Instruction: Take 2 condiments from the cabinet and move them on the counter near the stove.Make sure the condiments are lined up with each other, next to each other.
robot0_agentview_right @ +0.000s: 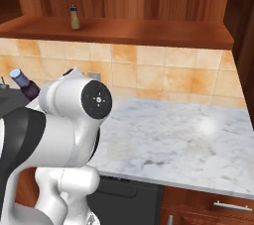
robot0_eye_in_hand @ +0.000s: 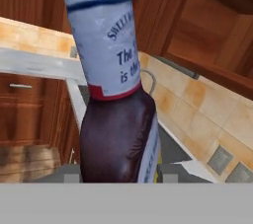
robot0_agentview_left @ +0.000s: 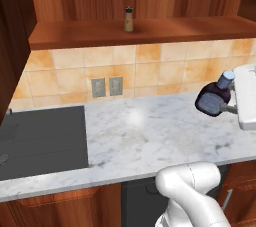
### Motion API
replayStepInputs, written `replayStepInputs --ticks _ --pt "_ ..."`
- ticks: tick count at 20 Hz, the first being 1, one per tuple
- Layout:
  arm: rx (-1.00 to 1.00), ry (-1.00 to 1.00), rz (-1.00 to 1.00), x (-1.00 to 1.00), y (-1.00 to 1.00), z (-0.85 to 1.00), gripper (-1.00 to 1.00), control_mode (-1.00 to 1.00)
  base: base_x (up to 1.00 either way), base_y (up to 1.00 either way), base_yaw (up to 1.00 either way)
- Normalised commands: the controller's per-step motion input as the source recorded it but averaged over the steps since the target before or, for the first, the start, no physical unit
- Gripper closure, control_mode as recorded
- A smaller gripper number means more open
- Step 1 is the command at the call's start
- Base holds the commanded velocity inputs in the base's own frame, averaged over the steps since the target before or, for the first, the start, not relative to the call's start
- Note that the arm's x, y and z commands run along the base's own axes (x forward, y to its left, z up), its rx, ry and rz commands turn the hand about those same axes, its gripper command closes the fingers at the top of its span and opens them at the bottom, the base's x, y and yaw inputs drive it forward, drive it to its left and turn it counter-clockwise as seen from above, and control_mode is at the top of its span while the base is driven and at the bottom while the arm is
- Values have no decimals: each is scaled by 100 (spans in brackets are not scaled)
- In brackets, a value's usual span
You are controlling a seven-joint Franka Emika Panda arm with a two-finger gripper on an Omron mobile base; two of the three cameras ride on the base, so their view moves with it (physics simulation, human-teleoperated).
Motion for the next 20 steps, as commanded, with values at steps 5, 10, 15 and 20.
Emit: replayStepInputs --ticks 5,10,15,20 --pt "0 -1 0 0 3 0 100 -100 0 0 0" --pt "1 0 0 0 0 -1 100 -100 0 0 0" --pt "0 0 0 0 0 0 100 -100 0 0 0" --pt "0 0 0 0 0 0 100 100 0 0 0"
